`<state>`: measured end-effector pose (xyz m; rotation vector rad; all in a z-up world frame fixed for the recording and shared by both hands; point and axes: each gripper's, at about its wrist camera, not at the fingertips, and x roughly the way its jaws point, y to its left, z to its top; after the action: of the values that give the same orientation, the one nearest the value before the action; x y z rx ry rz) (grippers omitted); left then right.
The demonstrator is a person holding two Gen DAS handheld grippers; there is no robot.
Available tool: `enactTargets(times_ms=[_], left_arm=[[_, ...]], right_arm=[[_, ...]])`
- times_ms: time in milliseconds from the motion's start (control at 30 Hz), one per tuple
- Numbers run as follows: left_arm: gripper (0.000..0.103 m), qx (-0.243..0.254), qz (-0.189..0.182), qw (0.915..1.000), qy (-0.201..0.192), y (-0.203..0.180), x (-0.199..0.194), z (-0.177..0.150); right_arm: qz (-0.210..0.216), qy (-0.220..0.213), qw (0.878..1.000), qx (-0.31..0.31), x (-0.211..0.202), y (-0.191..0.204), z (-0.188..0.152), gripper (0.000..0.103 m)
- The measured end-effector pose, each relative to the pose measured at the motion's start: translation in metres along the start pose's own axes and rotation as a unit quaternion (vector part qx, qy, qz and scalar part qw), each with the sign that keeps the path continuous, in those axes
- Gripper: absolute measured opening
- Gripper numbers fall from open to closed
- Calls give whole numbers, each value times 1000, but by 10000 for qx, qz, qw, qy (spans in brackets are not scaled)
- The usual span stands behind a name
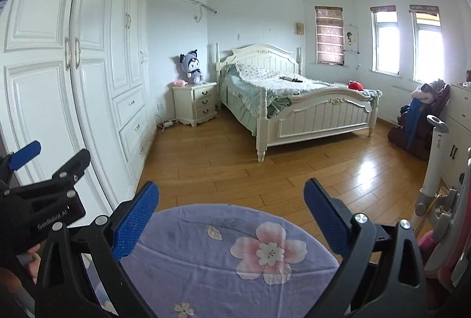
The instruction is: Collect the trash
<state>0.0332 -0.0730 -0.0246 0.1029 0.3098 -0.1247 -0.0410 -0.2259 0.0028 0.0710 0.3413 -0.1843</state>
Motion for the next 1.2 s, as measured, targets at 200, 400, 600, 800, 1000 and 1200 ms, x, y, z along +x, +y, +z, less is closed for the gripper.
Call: enactTargets(times_ms=[200, 400, 600, 800, 1000, 1200], left_arm=[[98, -353, -39, 9994, -50, 21, -20, 16], [98, -549, -213, 9982, -58, 31, -32, 25], [98, -584, -283, 9979, -49, 34, -34, 28], [98, -589, -255, 9979, -29, 40, -27, 28], [98, -745, -228, 9969, 60, 48, -18, 26], [98, -699, -169, 9974, 71, 48, -13, 24]], right_arm=[[50, -232, 9997, 46, -12, 19, 23, 98], [-63, -230, 9997, -79, -12, 32, 23, 98], [-117, -194, 9997, -39, -12, 32, 22, 98], [-144, -242, 9996, -56, -11, 38, 25, 98], [-126, -249, 9996, -101, -7, 45, 24, 98], [-127, -203, 9996, -158, 0, 50, 23, 98]])
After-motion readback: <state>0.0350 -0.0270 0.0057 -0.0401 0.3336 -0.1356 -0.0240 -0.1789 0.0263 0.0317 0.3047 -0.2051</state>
